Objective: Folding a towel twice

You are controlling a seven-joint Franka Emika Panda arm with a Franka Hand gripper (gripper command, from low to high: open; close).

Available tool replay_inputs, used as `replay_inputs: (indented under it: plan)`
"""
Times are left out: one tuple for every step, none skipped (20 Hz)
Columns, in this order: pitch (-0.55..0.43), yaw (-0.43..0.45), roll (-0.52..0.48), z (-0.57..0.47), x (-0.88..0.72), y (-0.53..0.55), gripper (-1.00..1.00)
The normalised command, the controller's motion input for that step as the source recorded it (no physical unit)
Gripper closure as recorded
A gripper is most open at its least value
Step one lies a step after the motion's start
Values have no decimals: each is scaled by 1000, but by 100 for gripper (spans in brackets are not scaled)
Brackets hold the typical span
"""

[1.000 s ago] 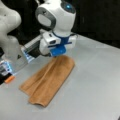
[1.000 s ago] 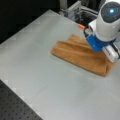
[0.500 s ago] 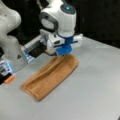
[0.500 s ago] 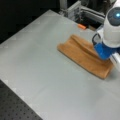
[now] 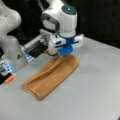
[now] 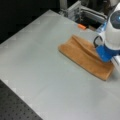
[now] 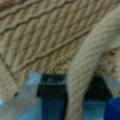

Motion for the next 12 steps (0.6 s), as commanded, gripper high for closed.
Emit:
replay_inputs:
  plan:
    - [-42,162,57,11,-371,-416,-100]
    - [-40,162,59,10,-381,-421,-100]
    - [-45,153,59,4,-369,-393,-100]
    - [-48,166,76,-1,-361,-367,-100]
    - [-53,156,78,-11,-345,-328,-100]
    - [-54,139,68,-16,-328,-276,-100]
    - [-58,119,62,-21,-307,-229,-100]
    - [-60,81,45,-21,-288,-173,-100]
    - [-61,61,38,-19,-267,-131,-100]
    - [-60,48,36,-19,-248,-100,-100]
    - [-58,32,40,-23,-221,-61,-100]
    - [-57,27,44,-23,-204,-42,-100]
